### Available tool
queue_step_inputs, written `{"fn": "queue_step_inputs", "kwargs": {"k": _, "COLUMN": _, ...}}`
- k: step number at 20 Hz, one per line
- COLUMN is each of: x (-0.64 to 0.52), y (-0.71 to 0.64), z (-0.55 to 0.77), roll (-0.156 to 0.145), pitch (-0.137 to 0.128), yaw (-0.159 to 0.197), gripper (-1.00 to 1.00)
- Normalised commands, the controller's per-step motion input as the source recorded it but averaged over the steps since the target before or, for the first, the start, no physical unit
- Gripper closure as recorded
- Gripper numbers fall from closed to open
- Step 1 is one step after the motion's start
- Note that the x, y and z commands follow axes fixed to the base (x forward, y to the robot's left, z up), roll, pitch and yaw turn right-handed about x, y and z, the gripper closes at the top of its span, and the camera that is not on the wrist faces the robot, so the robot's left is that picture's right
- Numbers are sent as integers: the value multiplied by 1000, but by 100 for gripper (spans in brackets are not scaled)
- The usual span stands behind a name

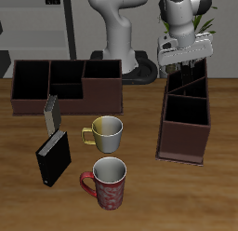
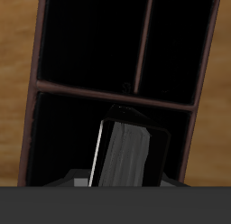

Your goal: Place the left black book into the left desk caddy's left compartment

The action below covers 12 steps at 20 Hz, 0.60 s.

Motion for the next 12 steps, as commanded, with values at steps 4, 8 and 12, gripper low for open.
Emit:
{"fn": "queue_step_inputs", "kwargs": {"k": 4, "x": 21, "y": 16, "z": -184, "roll": 22, "pitch": 49, "yaw": 8, "gripper": 100}}
{"fn": "queue_step_inputs", "kwargs": {"k": 8, "x": 90, "y": -38, "z": -204, "roll": -8, "pitch": 62, "yaw": 0, "gripper": 100}}
{"fn": "queue_step_inputs", "kwargs": {"k": 12, "x": 109, "y": -29, "z": -238, "roll": 1, "pitch": 115, "yaw": -5, "gripper": 100}}
